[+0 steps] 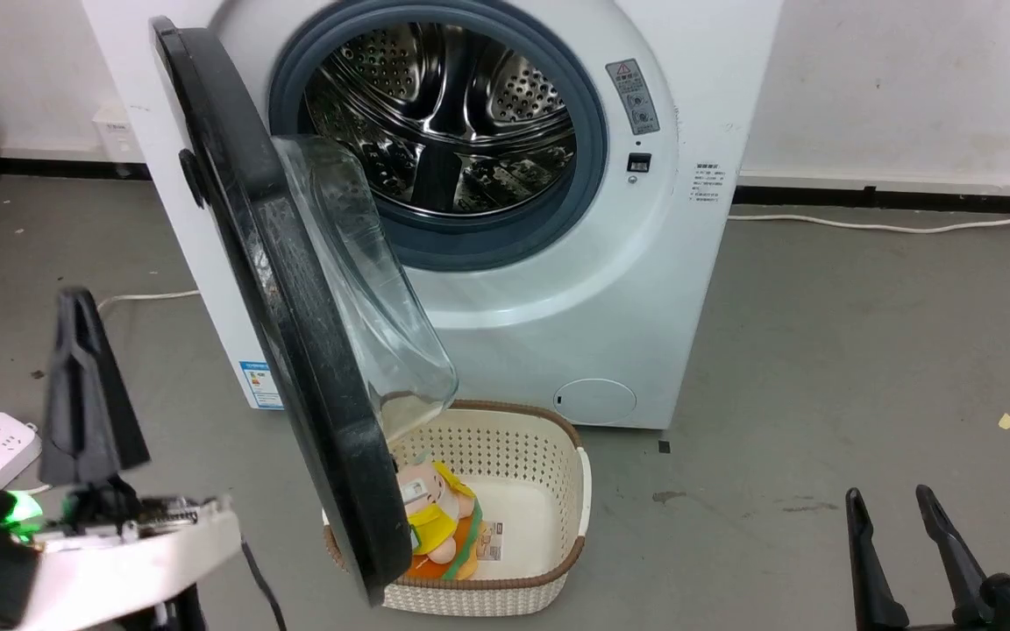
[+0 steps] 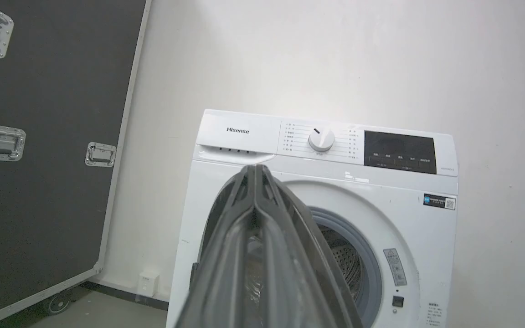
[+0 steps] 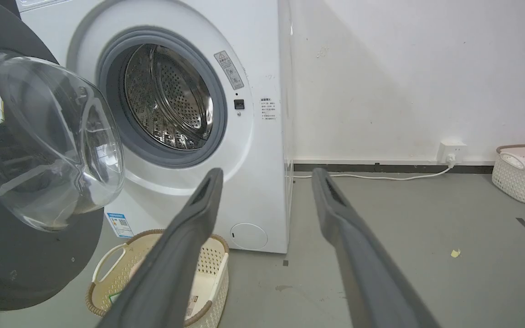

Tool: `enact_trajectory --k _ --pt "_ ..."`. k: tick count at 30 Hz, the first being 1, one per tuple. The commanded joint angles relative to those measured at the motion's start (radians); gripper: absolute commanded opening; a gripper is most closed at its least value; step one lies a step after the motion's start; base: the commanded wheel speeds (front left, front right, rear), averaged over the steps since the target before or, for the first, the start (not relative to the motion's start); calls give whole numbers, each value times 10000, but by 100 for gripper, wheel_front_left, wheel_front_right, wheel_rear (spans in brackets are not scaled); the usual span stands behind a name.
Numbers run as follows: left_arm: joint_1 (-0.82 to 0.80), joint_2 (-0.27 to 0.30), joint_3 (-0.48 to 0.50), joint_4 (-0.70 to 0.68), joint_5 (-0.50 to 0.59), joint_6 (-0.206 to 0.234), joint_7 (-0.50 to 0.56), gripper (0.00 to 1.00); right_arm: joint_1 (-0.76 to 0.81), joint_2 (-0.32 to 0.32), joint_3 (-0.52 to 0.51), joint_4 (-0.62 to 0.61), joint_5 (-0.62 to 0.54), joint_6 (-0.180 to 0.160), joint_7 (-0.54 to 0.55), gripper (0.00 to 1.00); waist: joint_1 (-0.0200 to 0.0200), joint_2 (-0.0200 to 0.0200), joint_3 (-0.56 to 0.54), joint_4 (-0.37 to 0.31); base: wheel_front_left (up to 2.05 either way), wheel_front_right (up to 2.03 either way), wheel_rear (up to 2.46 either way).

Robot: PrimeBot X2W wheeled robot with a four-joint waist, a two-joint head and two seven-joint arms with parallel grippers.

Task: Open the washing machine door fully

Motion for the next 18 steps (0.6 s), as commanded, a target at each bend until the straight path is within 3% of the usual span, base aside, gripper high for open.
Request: enact_trajectory --k 1,8,18 --pt "-200 11 0 -220 -47 26 -42 0 -76 46 -9 -1 45 10 -43 100 0 0 -4 -6 0 0 0" --pt "-92 11 -1318 -349 71 -262 -42 0 -81 46 39 36 96 10 -43 100 0 0 2 -59 0 0 0" --pt "810 11 -4137 2571 -275 -615 765 0 -115 47 39 181 223 10 -43 100 0 0 125 -35 0 0 0"
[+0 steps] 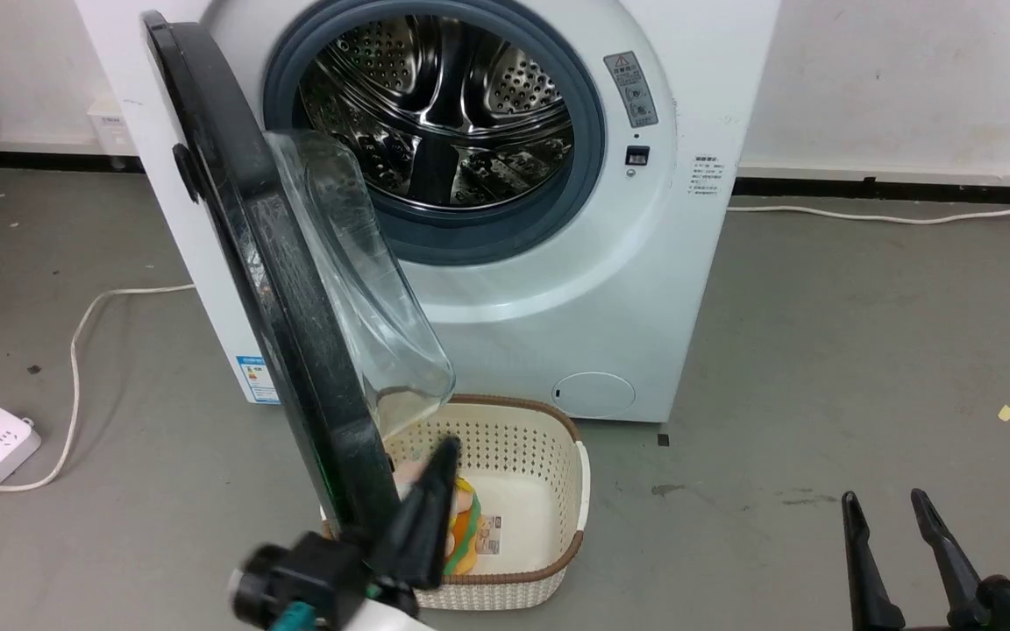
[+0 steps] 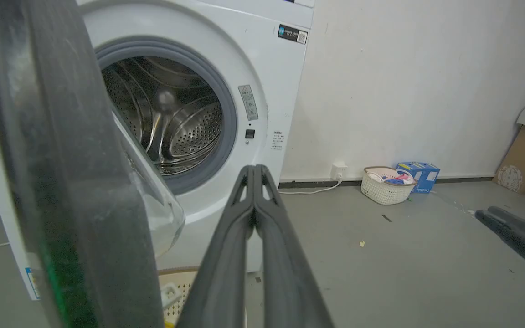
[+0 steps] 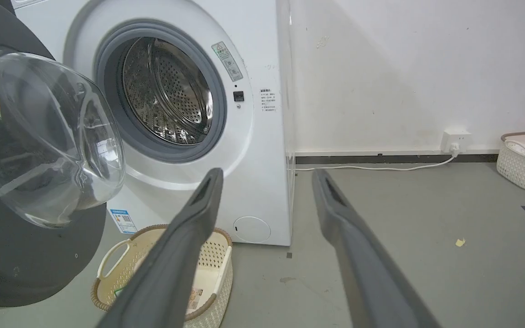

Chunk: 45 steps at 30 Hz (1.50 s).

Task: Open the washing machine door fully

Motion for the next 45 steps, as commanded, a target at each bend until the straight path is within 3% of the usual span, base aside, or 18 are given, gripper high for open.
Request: enact_trajectory --k 1,8,18,27,36,45 --pt "99 22 -150 340 -144 109 121 0 -108 39 -30 27 76 10 -43 100 0 0 23 17 0 0 0" --pt "-373 22 -325 2013 -182 618 -24 0 -132 39 32 125 63 10 -43 100 0 0 120 148 0 0 0" --pt "-816 146 96 3160 -294 829 -417 0 -78 39 151 248 75 10 -43 100 0 0 40 719 0 0 0" --pt "-761 330 478 3331 -422 958 -669 0 -9 39 322 334 55 10 -43 100 0 0 -157 1795 0 0 0" --pt "-908 919 1291 3203 -676 1146 -728 0 28 39 585 391 -53 10 -43 100 0 0 64 2885 0 0 0" --pt "-1686 1641 2351 3334 -1363 1077 -702 0 -224 28 855 344 -613 10 -43 100 0 0 1168 3237 0 0 0"
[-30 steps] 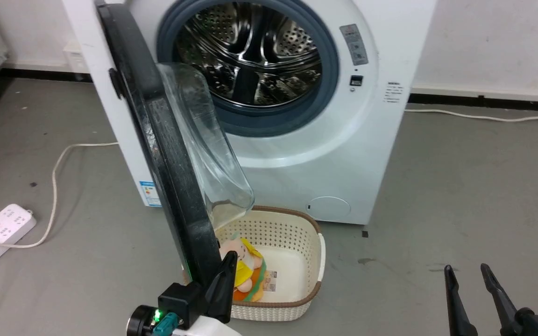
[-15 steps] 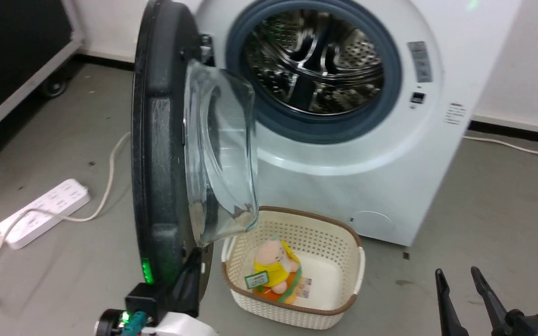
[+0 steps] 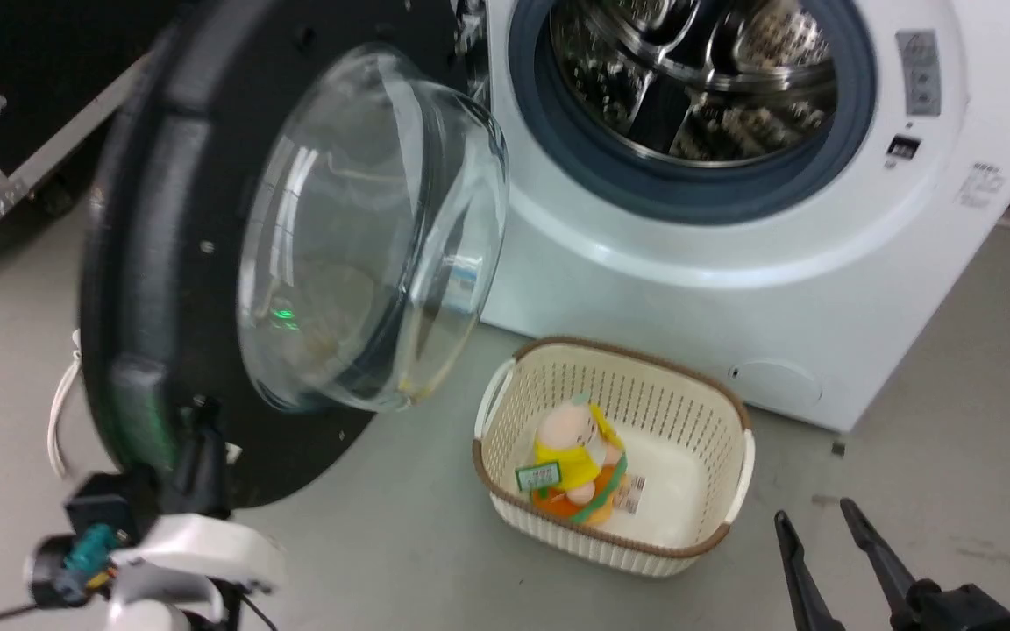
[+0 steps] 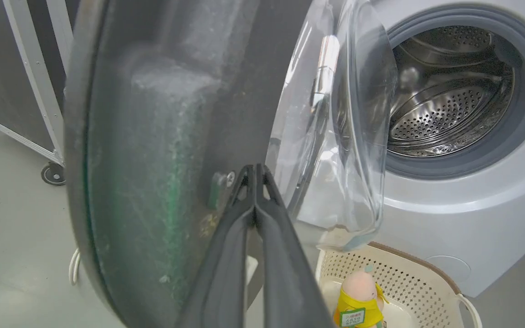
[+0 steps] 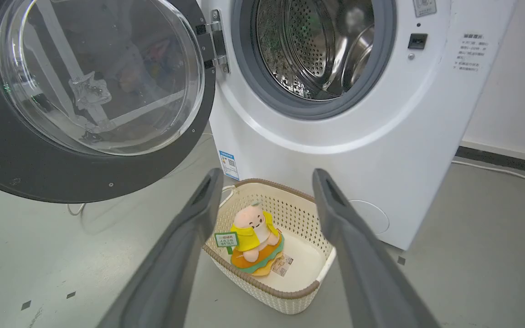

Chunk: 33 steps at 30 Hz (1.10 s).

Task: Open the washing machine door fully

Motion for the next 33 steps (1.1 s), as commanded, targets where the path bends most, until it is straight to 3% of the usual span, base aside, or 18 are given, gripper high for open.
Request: enact_trajectory --k 1,19,24,28,33 --pt "-194 122 83 57 -2 -44 -52 0 -241 0 -3 -54 -71 8 -43 100 -1 0 391 52 0 0 0" --pt "-2570 2045 1787 2450 -624 78 42 0 -946 -684 -265 -361 -236 8 -44 100 -1 0 2257 -361 0 0 0" --pt "-2767 2136 1980 2910 -696 -10 -62 0 -993 -710 -323 -330 -231 8 -44 100 -1 0 2270 -401 0 0 0" --pt "-2628 1799 1948 2724 -679 -465 -125 0 -1015 -562 -458 -250 -196 8 -44 100 -1 0 1804 -447 0 0 0" --pt "-1891 1167 1784 1471 -148 -679 -130 0 -1001 -304 -799 -209 -174 8 -44 100 -1 0 1051 -689 0 0 0"
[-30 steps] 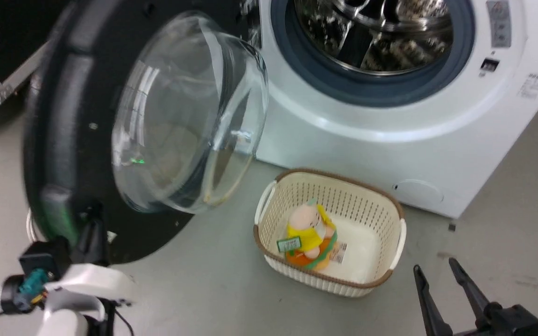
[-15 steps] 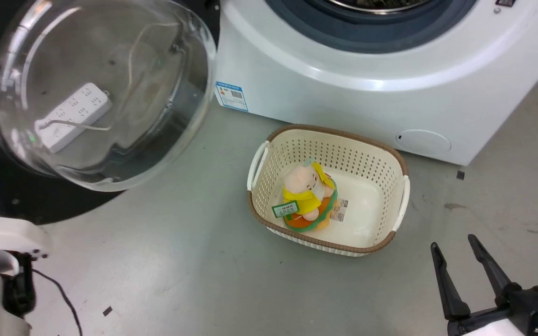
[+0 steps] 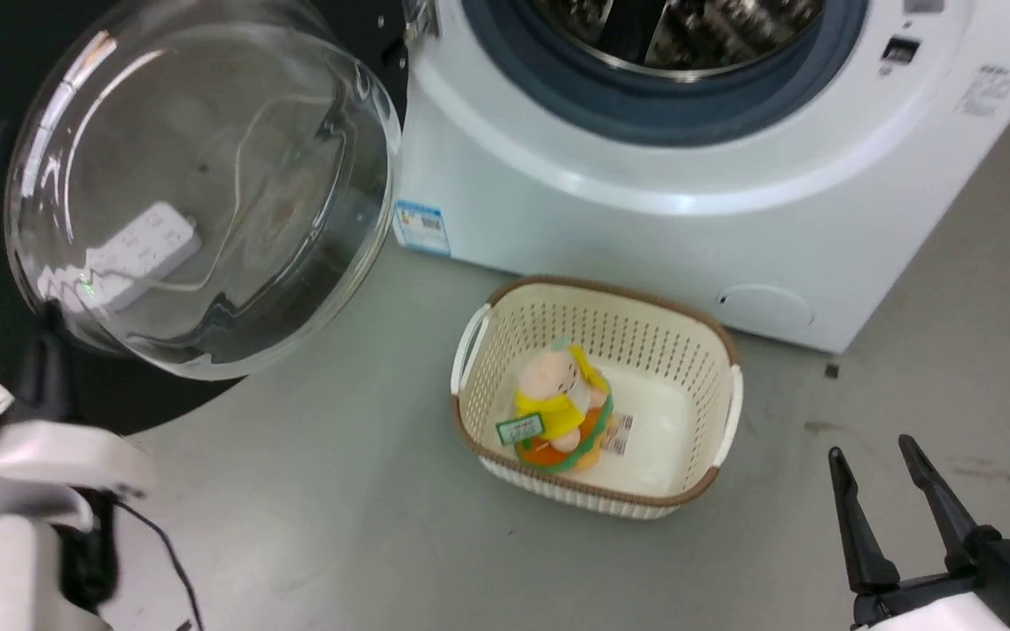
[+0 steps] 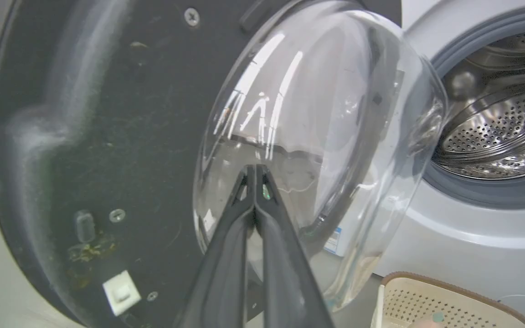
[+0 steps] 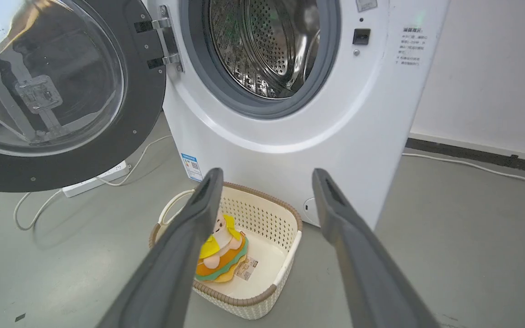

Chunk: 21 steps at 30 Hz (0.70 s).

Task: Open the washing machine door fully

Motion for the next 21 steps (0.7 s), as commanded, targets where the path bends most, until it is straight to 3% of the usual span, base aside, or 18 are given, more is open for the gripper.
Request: enact_trajectory --k 1,10,16,20,21 --pt "399 -167 -77 -237 119 -103 -52 0 -86 82 -84 11 26 8 -44 100 1 0 -478 -230 0 0 0" --pt "2226 -1485 -892 -2040 984 -188 -54 0 -26 298 -469 -113 -193 8 -44 100 1 0 -1851 -1358 0 0 0" --pt "3405 -2345 -1243 -3087 1311 -50 -54 0 59 362 -433 -423 -273 8 -44 100 1 0 -2117 -2392 0 0 0" --pt "3627 -2463 -1262 -3195 1404 -92 -54 0 143 370 -412 -398 -255 8 -44 100 1 0 -2139 -2644 0 0 0" --pt "3739 -2509 -1270 -3128 1481 -145 -54 25 218 372 -338 -359 -188 8 -44 100 1 0 -2159 -2782 0 0 0"
